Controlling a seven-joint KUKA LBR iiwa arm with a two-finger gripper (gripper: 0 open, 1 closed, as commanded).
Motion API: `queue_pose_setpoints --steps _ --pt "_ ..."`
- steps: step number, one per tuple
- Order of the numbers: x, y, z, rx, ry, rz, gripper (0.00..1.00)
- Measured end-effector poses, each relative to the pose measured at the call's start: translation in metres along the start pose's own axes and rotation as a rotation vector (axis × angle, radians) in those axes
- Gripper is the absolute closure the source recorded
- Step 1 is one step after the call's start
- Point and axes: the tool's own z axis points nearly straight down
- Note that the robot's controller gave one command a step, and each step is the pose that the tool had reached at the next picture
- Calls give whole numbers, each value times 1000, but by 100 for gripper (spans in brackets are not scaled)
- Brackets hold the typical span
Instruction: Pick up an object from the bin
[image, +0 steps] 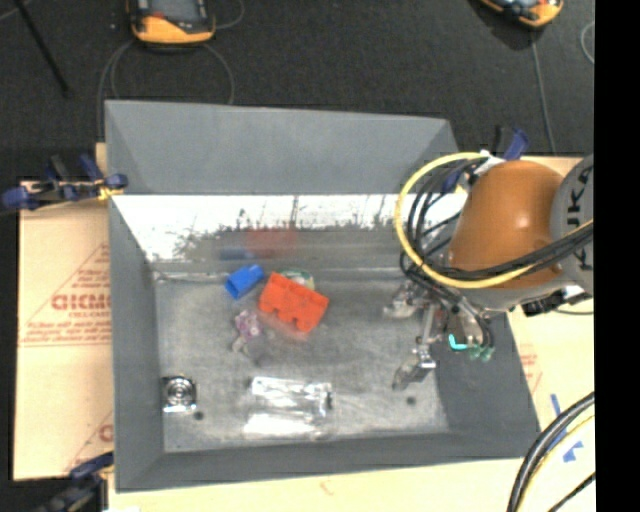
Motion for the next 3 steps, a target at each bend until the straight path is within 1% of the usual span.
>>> queue_pose_setpoints --steps 1,2,3 --pt "-126 79 100 1 -13 -95 0" --pt "-130 118 78 1 -12 -519 0" --pt "-132 135 76 3 -13 -705 0"
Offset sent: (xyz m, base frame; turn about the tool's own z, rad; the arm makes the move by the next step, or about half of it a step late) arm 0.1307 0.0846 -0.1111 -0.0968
